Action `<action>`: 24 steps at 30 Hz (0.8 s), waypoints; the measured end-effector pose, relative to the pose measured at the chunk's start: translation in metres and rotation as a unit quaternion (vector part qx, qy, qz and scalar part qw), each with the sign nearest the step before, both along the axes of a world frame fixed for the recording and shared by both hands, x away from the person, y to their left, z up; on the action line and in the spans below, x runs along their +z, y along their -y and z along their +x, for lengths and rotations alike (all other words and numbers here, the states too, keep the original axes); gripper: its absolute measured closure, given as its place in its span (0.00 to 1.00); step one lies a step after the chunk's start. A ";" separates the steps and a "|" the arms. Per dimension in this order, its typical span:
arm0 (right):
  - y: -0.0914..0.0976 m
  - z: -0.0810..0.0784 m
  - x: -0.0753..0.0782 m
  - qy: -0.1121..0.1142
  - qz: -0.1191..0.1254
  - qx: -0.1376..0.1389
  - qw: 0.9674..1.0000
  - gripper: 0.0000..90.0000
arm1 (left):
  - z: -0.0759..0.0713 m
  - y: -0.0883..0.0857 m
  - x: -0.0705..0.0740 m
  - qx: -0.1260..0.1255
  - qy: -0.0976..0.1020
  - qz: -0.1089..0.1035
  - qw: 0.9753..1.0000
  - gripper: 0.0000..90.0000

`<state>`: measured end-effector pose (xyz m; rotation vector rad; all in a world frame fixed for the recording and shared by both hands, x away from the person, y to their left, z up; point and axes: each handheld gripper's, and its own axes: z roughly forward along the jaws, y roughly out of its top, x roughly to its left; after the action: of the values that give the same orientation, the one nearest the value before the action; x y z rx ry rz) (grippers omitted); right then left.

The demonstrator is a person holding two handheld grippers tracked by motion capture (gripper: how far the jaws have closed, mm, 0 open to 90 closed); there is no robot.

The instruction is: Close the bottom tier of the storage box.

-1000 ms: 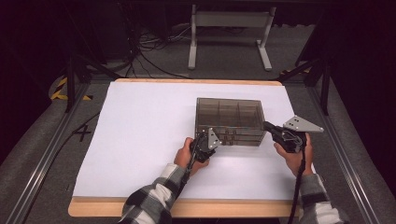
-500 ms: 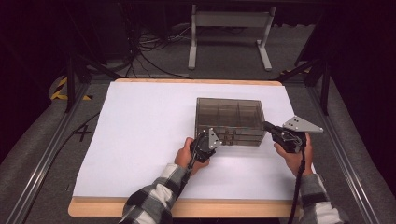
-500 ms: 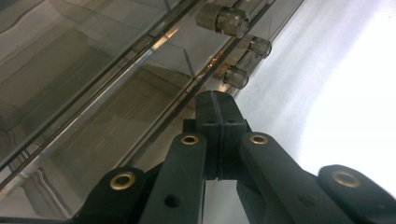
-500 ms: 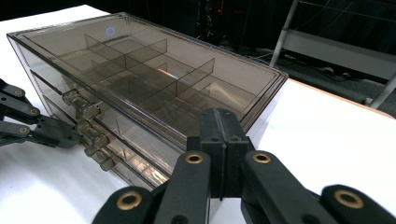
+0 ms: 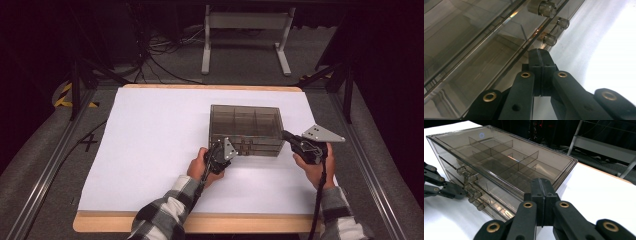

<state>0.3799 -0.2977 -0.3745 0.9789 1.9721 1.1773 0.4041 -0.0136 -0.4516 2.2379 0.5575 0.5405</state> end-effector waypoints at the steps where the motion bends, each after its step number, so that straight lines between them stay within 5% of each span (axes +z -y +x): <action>1: 0.000 0.000 0.000 -0.001 0.000 0.000 1.000 1.00 | 0.000 0.000 0.000 0.000 0.001 0.001 1.000 1.00; 9: -0.001 -0.002 0.001 -0.002 -0.004 0.002 1.000 1.00 | -0.001 -0.001 0.001 -0.005 -0.002 0.003 1.000 1.00; 24: -0.006 -0.013 0.008 0.013 -0.051 0.006 0.999 0.97 | -0.015 -0.020 0.015 -0.024 0.006 0.001 1.000 0.97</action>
<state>0.3665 -0.2918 -0.3669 0.8964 1.9983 1.0795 0.3891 0.0061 -0.4367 2.2423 0.4964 0.5302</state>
